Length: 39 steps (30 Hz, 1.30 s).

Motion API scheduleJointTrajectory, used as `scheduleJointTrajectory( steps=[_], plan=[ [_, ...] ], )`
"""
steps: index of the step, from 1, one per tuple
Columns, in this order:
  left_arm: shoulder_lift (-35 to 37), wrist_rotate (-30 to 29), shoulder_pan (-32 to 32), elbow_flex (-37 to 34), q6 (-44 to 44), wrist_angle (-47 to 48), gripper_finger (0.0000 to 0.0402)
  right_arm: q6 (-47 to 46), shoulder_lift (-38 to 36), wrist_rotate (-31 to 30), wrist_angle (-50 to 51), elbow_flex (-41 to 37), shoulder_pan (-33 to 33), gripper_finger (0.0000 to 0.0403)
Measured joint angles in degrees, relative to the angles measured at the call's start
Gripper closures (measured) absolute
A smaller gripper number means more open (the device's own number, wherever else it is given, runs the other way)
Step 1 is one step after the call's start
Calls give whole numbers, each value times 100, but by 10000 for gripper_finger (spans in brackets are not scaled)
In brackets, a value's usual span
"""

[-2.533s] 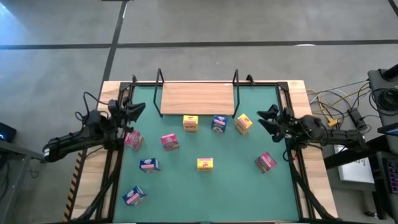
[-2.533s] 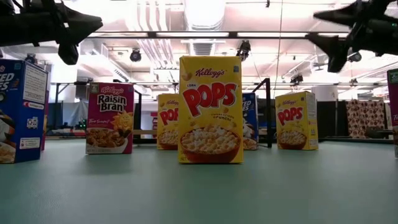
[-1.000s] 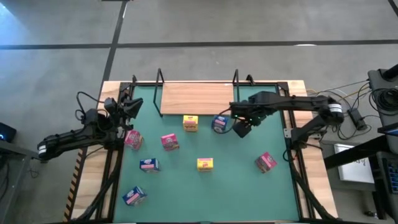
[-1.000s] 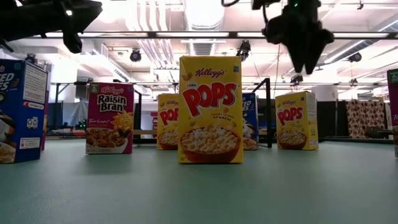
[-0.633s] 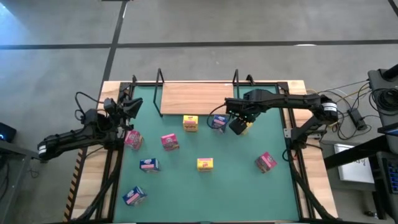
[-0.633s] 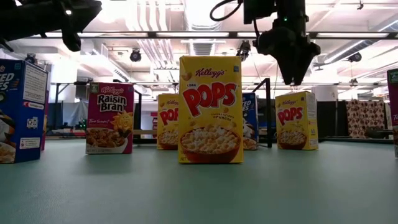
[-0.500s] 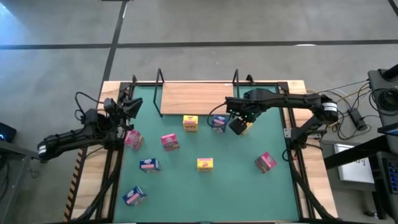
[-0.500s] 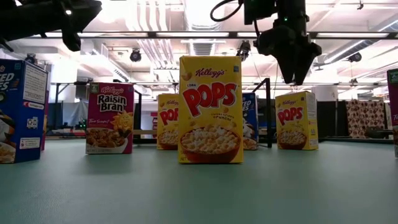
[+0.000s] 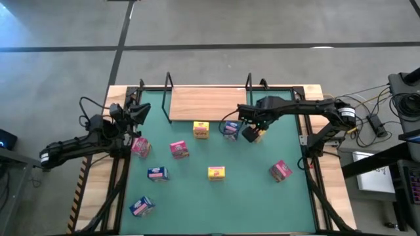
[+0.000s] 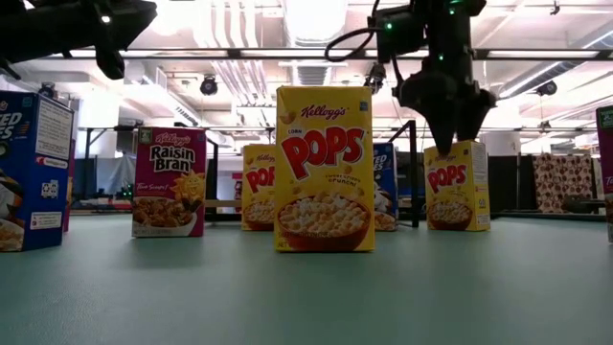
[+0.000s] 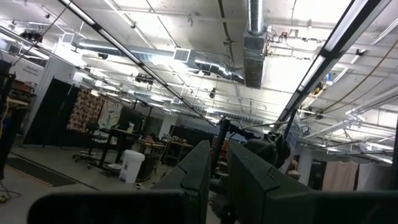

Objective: Stack cereal on shelf
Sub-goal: Put the top right yellow cereal box on the shelf

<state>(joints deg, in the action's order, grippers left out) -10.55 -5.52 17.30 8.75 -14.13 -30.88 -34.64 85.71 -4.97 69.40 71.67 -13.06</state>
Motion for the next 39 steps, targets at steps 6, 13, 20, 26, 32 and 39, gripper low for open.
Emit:
scheduleJointTrajectory(
  steps=[6,13,20,26,32,39],
  plan=[
    [-2,2,1,0,-4,3,364,23,-1,-4,-128,-140,0,163],
    [-2,4,2,0,-7,30,364,18,-10,59,-62,-97,0,255],
    [-2,6,2,0,-9,59,364,18,-98,92,885,677,10,294],
    [-2,13,1,0,-9,55,364,39,-386,409,1445,1593,81,296],
    [-2,22,2,0,-9,51,364,605,-835,1557,1136,2163,171,296],
    [-2,17,0,0,3,-5,364,1297,-989,1471,-1201,2519,269,296]
  ],
)
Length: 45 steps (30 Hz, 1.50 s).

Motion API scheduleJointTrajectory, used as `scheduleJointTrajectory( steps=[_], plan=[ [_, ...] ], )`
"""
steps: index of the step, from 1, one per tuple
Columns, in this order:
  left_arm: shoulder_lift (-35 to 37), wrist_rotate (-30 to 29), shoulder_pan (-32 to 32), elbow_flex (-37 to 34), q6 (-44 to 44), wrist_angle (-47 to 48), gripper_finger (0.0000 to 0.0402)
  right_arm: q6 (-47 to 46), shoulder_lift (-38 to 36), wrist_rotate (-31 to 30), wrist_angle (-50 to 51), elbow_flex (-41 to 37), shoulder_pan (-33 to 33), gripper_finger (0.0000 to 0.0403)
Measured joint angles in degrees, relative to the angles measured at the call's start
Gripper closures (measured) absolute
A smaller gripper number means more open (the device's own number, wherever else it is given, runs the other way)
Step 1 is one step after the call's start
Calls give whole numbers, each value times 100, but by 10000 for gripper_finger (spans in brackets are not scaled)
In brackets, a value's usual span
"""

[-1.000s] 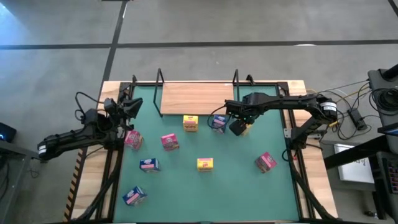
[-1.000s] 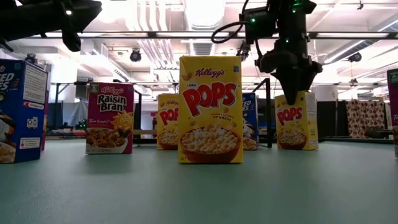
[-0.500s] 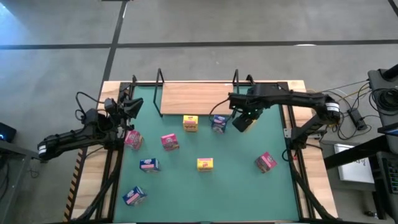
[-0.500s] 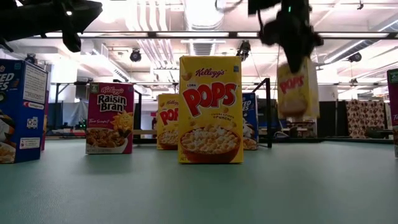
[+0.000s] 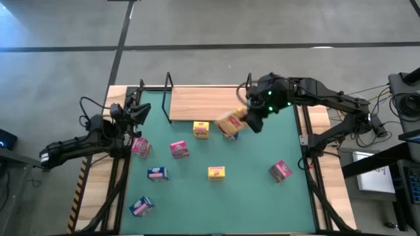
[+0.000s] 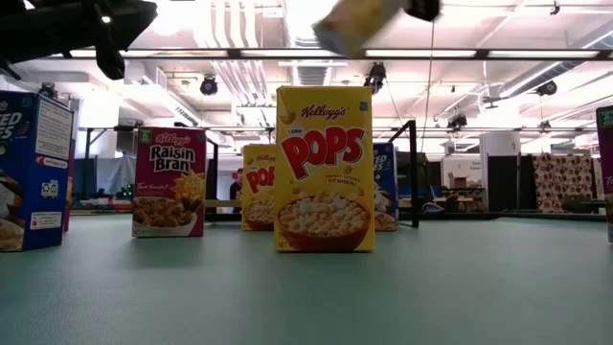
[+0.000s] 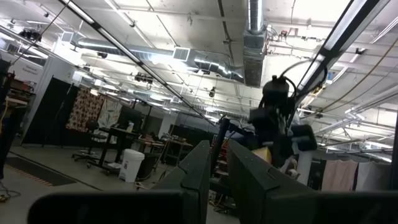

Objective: Stack cereal on shelf
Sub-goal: Put the top right yellow cereal box on the shelf

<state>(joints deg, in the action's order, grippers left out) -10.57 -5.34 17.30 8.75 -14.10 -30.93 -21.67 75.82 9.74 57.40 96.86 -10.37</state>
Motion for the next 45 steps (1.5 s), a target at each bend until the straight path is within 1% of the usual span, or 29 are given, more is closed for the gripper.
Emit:
scheduleJointTrajectory(
  steps=[4,8,11,16,19,24,26,30,36,40,45],
  plan=[
    [0,-2,2,1,5,-110,364,756,446,-451,-618,375,-68,296],
    [4,-18,2,2,8,-202,364,1584,1201,-762,-665,951,-267,296],
    [4,-17,1,2,8,-253,364,2270,1863,-838,-406,1580,-478,296],
    [7,-17,0,2,8,-250,364,3492,3002,-865,667,2737,-903,296],
    [7,-17,1,2,8,-249,364,4142,3606,-872,1120,3226,-1159,296],
    [9,-15,2,2,-6,-187,364,4674,4487,-958,1114,3819,-1522,296],
    [7,-13,2,2,-8,-157,364,4850,4669,-1040,968,3781,-1626,296],
    [7,-13,1,2,-10,-109,364,5125,4956,-1301,1025,3777,-1753,296],
    [7,-11,1,2,-10,-110,364,5218,5048,-1431,934,3777,-1779,291],
    [7,-8,1,2,-10,-110,364,5134,5048,-1430,932,3777,-1779,266],
    [7,8,0,2,-10,-114,364,5078,5034,-1431,904,3777,-1779,216]
  ],
)
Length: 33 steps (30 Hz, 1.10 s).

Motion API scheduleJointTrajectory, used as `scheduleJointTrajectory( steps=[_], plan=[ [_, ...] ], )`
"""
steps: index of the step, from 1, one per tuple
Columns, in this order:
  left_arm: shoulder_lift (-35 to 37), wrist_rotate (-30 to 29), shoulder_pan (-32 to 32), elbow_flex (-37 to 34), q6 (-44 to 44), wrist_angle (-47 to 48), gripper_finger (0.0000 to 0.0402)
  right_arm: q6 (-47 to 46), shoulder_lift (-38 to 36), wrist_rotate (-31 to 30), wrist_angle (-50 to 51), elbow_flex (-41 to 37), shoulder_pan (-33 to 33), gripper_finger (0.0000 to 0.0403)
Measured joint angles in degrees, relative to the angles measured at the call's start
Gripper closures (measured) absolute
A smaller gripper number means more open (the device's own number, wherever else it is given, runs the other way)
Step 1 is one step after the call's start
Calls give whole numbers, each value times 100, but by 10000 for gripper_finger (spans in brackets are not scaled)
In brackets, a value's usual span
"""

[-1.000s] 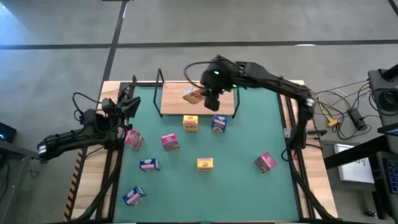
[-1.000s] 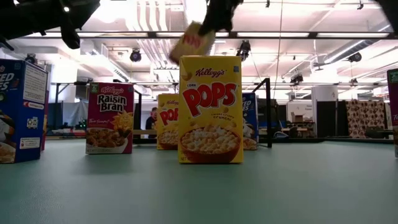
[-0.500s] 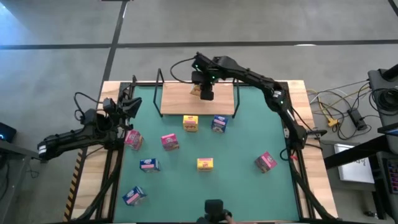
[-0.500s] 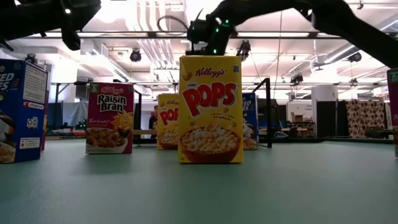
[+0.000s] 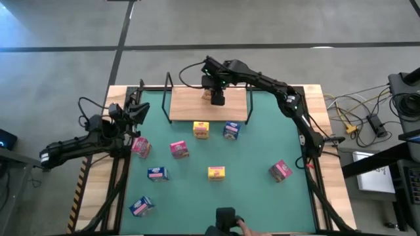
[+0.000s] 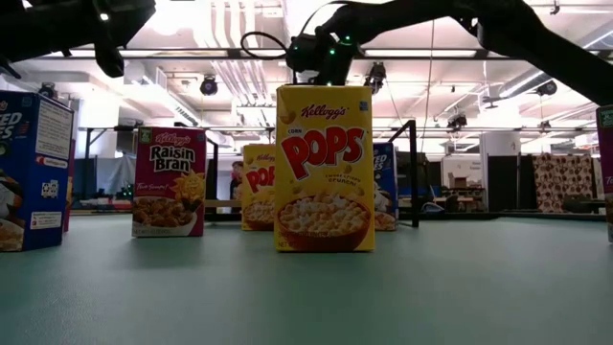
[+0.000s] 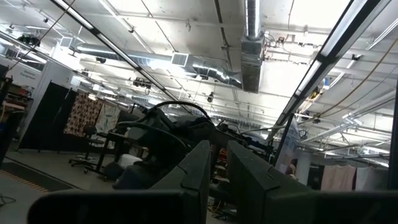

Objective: Stack cereal on shelf
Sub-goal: Put the top right yellow cereal box on the shelf

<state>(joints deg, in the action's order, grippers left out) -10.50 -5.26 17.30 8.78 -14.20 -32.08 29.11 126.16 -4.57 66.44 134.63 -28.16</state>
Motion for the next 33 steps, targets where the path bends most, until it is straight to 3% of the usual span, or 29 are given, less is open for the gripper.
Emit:
scheduleJointTrajectory(
  steps=[7,13,21,33],
  plan=[
    [0,-2,0,0,0,-7,364,-10,-6,-1,-231,0,0,165],
    [0,-4,0,0,0,-8,364,-127,-14,-1,-443,0,0,146],
    [0,-8,2,0,0,-8,364,-437,6,34,-539,0,-52,158],
    [0,-30,2,0,8,-7,364,516,19,-169,-536,-2,-111,172]
  ],
)
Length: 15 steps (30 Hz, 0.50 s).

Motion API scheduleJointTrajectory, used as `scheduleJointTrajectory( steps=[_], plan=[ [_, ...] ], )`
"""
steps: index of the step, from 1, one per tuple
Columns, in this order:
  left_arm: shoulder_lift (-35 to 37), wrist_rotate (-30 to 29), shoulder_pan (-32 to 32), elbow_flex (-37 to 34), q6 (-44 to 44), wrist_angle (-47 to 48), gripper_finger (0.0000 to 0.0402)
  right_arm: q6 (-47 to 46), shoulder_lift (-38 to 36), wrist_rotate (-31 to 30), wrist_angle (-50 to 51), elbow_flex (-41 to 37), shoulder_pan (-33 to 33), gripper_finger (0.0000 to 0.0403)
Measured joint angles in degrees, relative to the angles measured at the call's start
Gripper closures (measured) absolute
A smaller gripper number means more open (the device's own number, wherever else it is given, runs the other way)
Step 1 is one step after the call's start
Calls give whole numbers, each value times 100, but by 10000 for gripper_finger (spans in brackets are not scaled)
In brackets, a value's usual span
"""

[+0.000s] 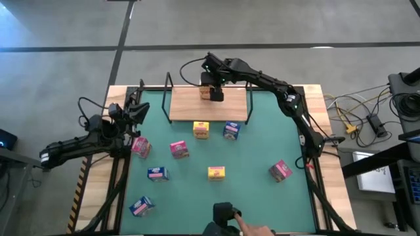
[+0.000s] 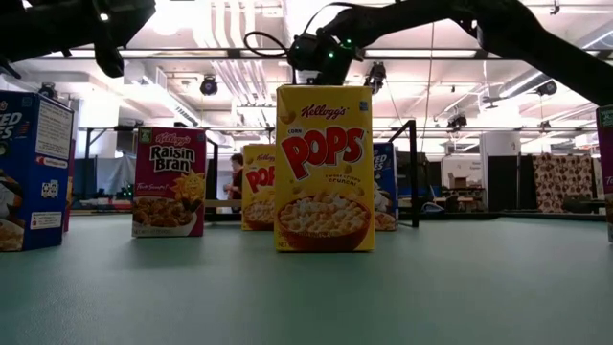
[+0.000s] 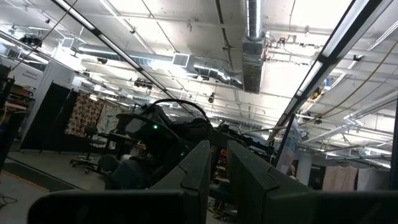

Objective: Stack cereal on shelf
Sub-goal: Put the top right yellow cereal box on the shelf

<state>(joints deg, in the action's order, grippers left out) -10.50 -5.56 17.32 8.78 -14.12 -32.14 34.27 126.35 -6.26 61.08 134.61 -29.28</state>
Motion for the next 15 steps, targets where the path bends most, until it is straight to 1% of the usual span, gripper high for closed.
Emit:
scheduleJointTrajectory(
  steps=[6,9,15],
  plan=[
    [0,2,0,0,8,0,364,-314,-199,10,284,0,14,173],
    [-2,4,0,0,4,13,364,-609,-371,144,554,0,46,176],
    [-64,6,-2,0,-53,154,364,-1084,-816,1395,986,-88,202,184]
  ],
)
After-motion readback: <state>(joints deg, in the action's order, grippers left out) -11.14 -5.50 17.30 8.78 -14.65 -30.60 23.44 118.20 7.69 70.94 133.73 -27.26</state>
